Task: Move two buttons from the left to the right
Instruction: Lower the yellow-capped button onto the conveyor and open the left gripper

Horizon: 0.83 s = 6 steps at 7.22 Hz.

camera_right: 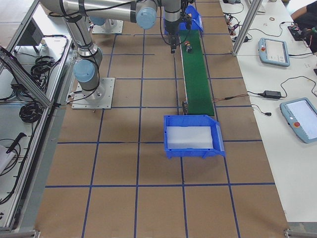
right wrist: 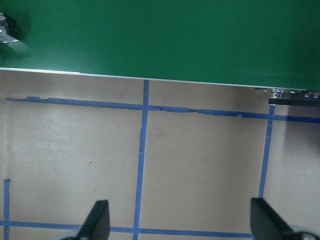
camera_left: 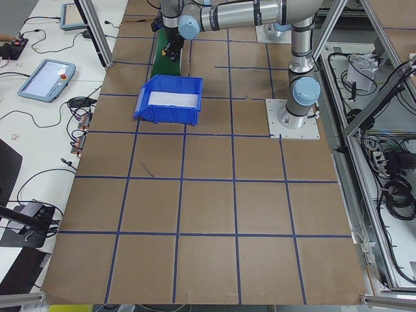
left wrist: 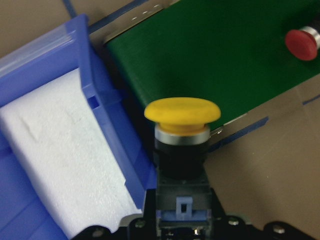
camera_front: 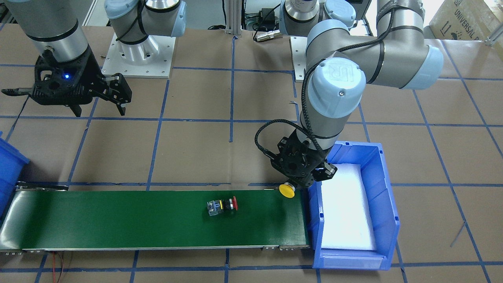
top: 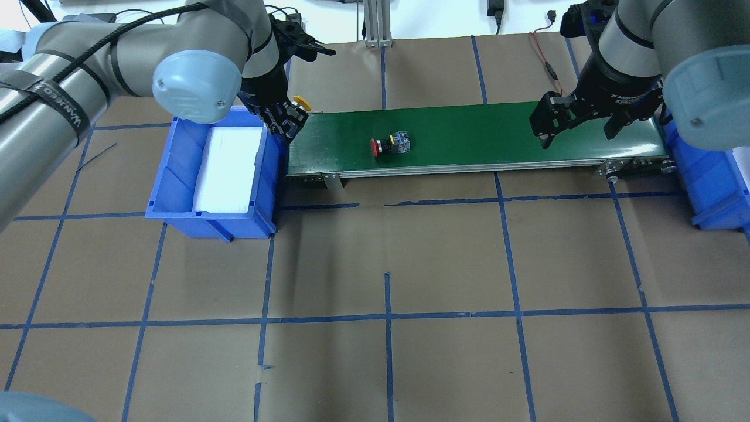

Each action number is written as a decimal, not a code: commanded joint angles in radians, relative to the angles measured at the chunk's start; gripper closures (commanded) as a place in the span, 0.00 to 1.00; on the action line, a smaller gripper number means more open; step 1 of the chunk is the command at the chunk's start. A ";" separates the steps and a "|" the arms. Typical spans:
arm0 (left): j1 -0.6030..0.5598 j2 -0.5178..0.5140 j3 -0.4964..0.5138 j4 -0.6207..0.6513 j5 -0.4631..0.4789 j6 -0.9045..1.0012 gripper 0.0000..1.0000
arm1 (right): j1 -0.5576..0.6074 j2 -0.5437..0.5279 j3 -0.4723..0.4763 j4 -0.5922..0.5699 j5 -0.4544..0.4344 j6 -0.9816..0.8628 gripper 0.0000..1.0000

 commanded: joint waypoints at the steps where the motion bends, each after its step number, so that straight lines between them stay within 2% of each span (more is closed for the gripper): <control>1: -0.012 -0.069 -0.005 0.091 -0.019 0.392 0.80 | 0.000 0.001 0.003 0.000 0.000 0.000 0.00; 4: -0.012 -0.115 -0.004 0.151 -0.043 0.738 0.80 | 0.000 0.002 0.003 0.000 0.000 -0.001 0.00; 6: -0.012 -0.141 -0.014 0.159 -0.046 0.757 0.71 | 0.000 0.005 0.003 -0.002 -0.001 -0.003 0.00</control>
